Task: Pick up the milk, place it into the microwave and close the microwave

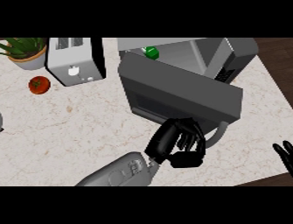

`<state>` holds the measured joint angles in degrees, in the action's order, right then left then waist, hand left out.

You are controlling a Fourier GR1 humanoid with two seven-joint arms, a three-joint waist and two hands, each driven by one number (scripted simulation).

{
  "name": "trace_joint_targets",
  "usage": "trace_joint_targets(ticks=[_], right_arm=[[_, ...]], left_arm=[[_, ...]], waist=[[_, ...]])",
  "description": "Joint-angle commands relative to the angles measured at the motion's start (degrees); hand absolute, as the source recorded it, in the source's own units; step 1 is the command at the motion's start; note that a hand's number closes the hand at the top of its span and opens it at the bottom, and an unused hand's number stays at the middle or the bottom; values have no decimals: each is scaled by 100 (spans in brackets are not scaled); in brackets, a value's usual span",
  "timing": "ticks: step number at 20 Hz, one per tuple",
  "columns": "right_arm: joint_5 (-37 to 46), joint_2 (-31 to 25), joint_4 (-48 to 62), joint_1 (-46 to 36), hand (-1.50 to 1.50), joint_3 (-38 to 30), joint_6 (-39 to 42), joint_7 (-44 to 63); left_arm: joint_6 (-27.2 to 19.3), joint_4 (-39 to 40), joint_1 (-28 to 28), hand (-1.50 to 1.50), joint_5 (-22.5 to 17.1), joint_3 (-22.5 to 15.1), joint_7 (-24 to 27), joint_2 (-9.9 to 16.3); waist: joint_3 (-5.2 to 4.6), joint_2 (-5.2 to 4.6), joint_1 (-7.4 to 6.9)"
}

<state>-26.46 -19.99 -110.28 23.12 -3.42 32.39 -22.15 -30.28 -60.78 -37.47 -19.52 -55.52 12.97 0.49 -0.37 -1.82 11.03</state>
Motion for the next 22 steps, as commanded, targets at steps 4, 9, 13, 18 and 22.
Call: trace_joint_targets(ticks=[4, 9, 13, 18, 22], right_arm=[[-220, -110, -292, -24, -150, 30, -152, 424], [-429, -214, -517, -45, -150, -25, -210, 629], [-565, -193, -627, -44, -150, 36, -239, 718], [-688, -343, -760, -159, -150, -129, -315, 853], [-844, -437, -815, -207, -150, -230, -287, 897]], left_arm=[[-456, 509, -827, 150, -637, 294, 168, -48], [-419, 868, -1268, 150, -1110, 512, 271, -49], [-303, 1195, -1532, 150, -1462, 686, 367, -49], [-301, 1515, -1749, 150, -1857, 854, 578, -49], [-86, 1817, -1790, 150, -2145, 1012, 801, -49]], waist=[[6, -77, 134], [8, -116, 251], [13, -158, 332], [9, -180, 391], [13, -241, 467]])
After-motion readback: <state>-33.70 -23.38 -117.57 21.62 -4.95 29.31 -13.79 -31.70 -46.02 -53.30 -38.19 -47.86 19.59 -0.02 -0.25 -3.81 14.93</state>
